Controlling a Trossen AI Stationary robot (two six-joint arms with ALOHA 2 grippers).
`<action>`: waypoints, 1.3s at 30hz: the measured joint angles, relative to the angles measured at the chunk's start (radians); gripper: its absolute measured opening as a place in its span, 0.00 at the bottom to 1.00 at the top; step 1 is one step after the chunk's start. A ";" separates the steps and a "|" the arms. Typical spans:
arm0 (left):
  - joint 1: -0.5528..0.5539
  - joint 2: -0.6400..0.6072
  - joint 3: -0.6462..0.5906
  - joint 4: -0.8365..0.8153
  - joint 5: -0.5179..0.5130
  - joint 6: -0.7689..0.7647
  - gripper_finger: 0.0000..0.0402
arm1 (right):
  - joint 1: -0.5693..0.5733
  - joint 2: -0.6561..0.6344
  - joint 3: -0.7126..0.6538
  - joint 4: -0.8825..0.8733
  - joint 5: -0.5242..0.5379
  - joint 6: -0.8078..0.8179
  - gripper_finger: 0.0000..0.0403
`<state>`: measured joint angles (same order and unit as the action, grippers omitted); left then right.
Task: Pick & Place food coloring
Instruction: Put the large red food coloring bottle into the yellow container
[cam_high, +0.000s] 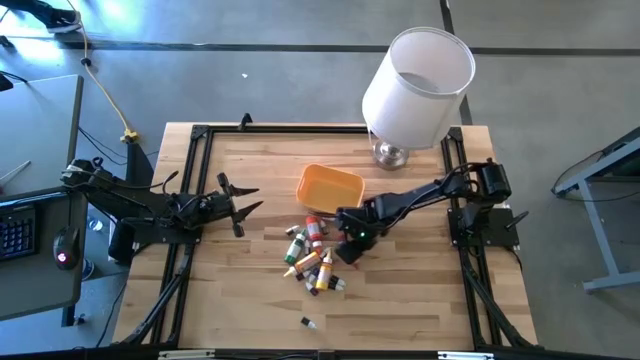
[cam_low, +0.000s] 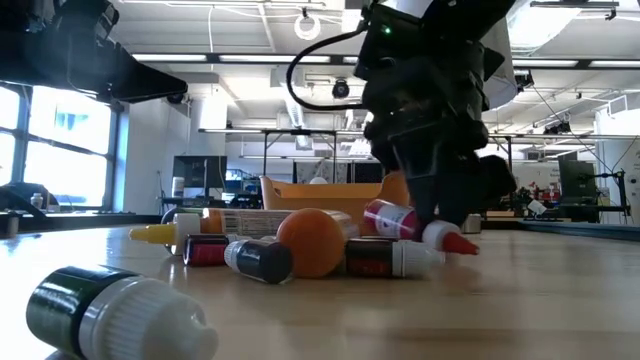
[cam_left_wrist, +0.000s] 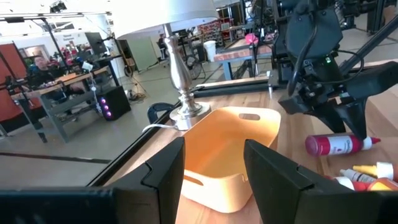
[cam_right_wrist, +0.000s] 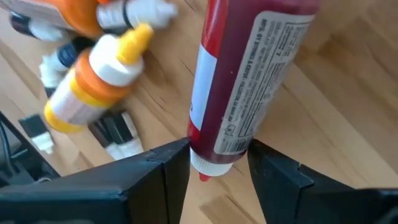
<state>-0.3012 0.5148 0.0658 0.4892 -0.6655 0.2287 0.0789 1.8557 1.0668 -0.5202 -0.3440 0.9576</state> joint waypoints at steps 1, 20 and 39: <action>0.000 0.000 0.000 0.000 0.000 0.000 0.41 | 0.000 0.000 0.000 -0.016 -0.009 -0.006 0.37; 0.000 0.000 0.000 0.002 0.000 -0.044 0.41 | 0.012 -0.001 -0.001 -0.092 0.051 -0.160 0.37; 0.000 0.000 0.000 -0.027 0.001 -0.075 0.41 | 0.072 0.000 -0.001 -0.085 0.148 -0.236 0.37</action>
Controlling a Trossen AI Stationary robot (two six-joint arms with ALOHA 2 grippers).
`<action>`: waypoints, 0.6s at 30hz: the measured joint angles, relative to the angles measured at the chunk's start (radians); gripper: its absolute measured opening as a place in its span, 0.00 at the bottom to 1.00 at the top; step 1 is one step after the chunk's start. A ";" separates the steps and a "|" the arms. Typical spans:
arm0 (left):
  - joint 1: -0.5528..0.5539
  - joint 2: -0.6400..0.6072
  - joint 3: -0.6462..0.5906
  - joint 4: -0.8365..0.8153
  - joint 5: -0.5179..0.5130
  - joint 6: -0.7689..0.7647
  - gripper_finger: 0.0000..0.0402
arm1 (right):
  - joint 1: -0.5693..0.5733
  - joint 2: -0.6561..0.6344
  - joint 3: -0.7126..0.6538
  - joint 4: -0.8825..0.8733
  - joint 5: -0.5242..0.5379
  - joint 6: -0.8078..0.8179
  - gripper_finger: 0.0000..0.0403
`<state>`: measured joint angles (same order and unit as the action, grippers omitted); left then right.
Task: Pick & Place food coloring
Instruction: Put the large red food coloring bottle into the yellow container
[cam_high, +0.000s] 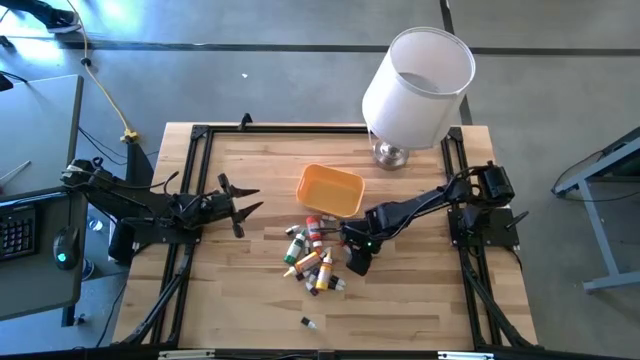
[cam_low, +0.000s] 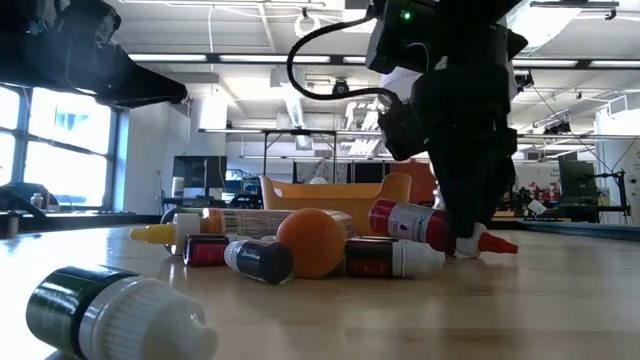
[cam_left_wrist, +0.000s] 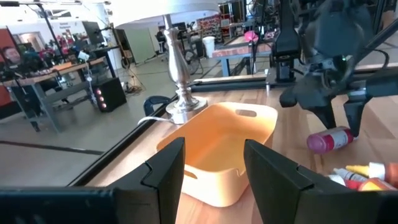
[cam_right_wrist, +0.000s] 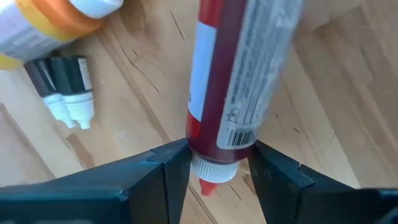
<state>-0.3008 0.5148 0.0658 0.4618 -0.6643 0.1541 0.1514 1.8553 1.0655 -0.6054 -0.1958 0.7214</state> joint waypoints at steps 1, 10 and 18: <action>0.000 0.000 0.000 0.000 0.000 -0.007 0.41 | 0.003 0.002 -0.002 -0.006 0.006 0.000 0.37; 0.000 0.000 0.000 -0.011 0.002 -0.059 0.41 | 0.019 0.002 -0.002 -0.004 0.034 -0.014 0.37; 0.000 0.000 0.000 -0.016 0.002 -0.061 0.41 | 0.023 0.002 -0.002 0.011 0.098 -0.058 0.35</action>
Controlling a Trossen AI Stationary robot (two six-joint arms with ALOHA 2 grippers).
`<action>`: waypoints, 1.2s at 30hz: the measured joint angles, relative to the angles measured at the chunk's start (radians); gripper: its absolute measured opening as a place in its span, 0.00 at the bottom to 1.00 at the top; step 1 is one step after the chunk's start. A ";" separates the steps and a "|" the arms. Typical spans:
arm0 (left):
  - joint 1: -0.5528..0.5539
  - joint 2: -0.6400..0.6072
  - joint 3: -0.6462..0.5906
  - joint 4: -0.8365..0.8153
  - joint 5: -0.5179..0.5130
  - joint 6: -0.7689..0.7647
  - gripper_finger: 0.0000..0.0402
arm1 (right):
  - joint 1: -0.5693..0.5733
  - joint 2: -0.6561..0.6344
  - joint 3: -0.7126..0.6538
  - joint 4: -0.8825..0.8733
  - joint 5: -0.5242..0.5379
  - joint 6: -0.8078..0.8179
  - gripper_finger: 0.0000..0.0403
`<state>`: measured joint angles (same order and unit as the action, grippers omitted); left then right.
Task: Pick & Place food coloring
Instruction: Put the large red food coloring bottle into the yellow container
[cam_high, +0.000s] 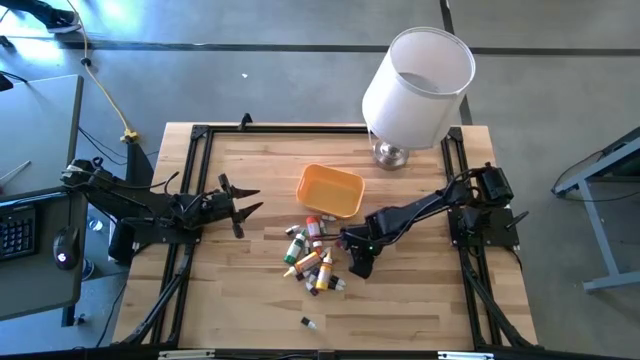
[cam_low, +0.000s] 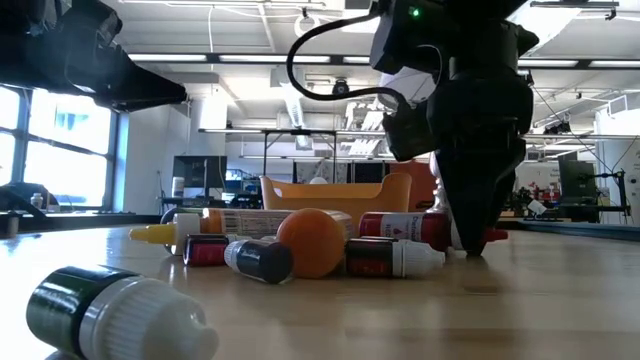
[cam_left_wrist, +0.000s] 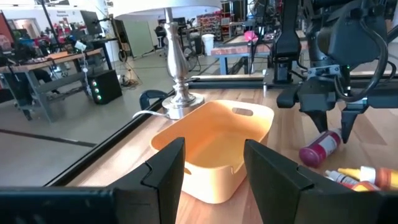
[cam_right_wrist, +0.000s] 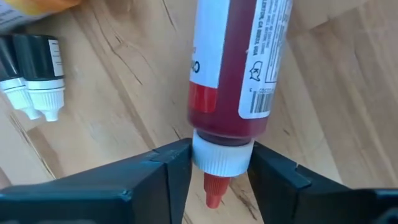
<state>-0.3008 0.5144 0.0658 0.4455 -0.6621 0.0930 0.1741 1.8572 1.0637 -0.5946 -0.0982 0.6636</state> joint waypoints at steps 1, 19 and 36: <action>0.000 0.000 0.000 0.000 0.000 0.000 0.41 | 0.000 0.000 0.000 0.004 0.000 0.000 0.35; 0.000 0.000 0.000 0.000 0.000 0.001 0.41 | -0.005 0.004 0.046 -0.063 -0.065 0.011 0.31; 0.000 0.000 0.000 0.000 0.000 0.003 0.41 | -0.002 0.003 0.431 -0.809 0.184 -0.045 0.31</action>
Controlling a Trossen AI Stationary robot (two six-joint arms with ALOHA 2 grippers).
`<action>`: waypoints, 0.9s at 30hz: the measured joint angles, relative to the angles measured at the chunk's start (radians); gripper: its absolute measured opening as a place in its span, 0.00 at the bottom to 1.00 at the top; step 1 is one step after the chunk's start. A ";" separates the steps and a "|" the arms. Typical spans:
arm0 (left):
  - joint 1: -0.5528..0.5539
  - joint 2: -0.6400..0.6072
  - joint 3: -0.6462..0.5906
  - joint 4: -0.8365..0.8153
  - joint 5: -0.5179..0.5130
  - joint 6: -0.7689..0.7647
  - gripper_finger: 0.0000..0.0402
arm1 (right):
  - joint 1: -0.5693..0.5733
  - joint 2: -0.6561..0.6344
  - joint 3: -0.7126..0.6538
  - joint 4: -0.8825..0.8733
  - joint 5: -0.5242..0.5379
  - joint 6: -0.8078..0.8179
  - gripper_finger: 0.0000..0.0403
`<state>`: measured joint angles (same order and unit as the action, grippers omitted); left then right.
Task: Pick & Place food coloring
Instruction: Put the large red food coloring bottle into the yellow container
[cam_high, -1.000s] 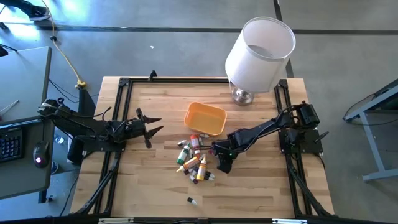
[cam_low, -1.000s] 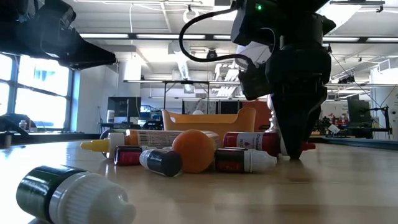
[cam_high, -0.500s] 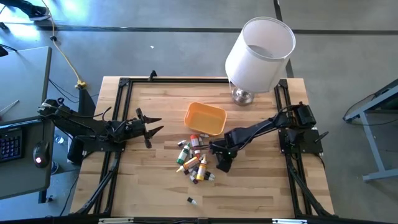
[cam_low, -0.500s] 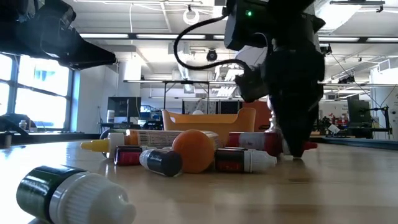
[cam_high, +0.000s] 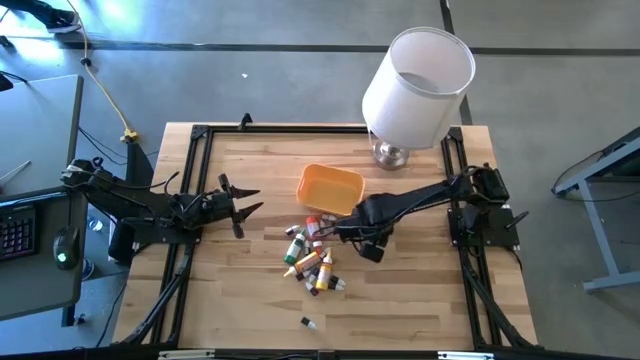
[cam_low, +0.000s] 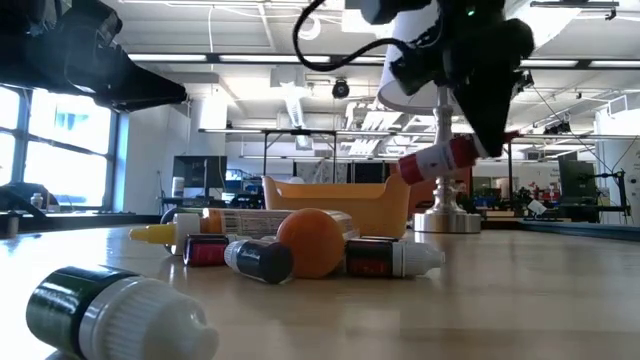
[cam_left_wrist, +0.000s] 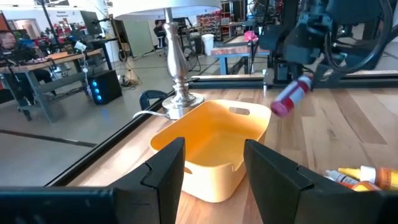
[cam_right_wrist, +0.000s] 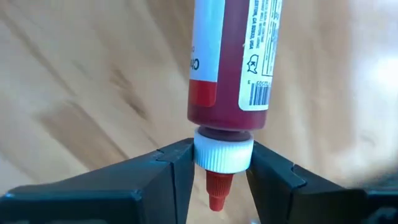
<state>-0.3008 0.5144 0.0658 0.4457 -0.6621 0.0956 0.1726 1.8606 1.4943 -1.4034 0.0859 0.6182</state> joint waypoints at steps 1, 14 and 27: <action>0.000 0.000 0.000 0.000 0.000 0.000 0.41 | 0.000 0.000 0.009 -0.027 0.021 0.000 0.31; 0.000 0.008 0.000 0.087 0.150 -0.015 0.41 | 0.001 -0.002 0.020 -0.158 0.051 -0.198 0.31; 0.000 0.231 0.120 0.183 0.172 0.088 0.41 | -0.004 -0.002 0.122 -0.137 0.005 -0.234 0.31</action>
<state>-0.3012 0.7455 0.1857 0.6291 -0.4904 0.1838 0.1691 1.8584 1.6160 -1.5407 0.0904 0.3843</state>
